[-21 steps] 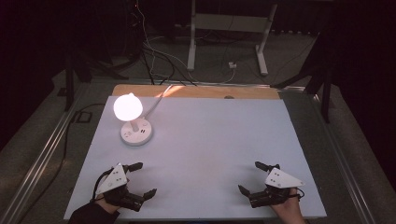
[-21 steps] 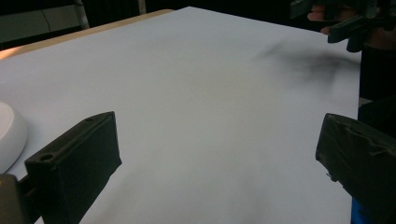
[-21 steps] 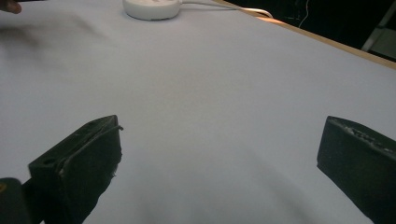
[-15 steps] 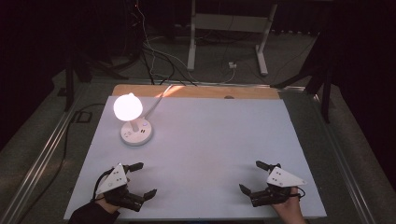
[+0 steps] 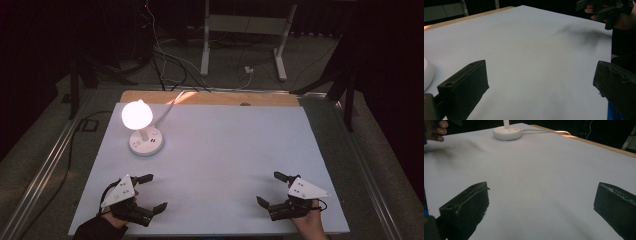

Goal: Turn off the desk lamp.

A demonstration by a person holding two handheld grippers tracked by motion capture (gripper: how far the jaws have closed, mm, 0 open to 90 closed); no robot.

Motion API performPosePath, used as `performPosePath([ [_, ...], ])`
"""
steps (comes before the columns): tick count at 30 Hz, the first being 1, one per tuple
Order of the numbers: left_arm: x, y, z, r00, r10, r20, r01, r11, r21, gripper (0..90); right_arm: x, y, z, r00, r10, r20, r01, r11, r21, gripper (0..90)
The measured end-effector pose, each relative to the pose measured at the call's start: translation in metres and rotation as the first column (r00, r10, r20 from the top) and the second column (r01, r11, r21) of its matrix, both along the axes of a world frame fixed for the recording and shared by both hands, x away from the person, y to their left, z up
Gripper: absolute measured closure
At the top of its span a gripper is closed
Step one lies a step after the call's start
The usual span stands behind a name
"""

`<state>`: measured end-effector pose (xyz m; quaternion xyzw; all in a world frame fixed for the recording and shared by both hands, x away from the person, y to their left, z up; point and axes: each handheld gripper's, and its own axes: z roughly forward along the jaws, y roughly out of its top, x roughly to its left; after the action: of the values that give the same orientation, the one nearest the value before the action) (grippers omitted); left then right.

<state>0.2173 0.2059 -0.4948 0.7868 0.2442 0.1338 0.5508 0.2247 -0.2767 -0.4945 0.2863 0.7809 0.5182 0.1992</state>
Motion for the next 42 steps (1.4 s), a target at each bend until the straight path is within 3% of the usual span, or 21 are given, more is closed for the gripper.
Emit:
performPosePath([
  [5, -0.001, -0.001, 0.000, 0.9994, -0.021, -0.027, 0.021, 0.9998, 0.005, 0.5, -0.001, 0.000, 0.002, 0.9999, 0.000, 0.015, -0.001, 1.000, 0.011, 0.0],
  [21, 0.002, -0.006, 0.013, 0.9995, -0.030, -0.002, 0.030, 0.9995, 0.004, 0.5, -0.002, -0.001, 0.003, 0.9996, -0.009, 0.027, 0.008, 1.000, 0.026, 0.0],
  [34, 0.012, -0.007, 0.025, 0.9994, 0.032, 0.009, -0.032, 0.9995, -0.002, 0.5, -0.002, -0.001, 0.003, 0.9995, -0.013, 0.029, 0.012, 1.000, 0.022, 0.0],
  [42, 0.021, -0.007, 0.033, 0.9948, 0.099, 0.022, -0.099, 0.9950, -0.002, 0.5, -0.001, -0.001, 0.003, 0.9996, -0.013, 0.027, 0.013, 1.000, 0.026, 0.0],
])
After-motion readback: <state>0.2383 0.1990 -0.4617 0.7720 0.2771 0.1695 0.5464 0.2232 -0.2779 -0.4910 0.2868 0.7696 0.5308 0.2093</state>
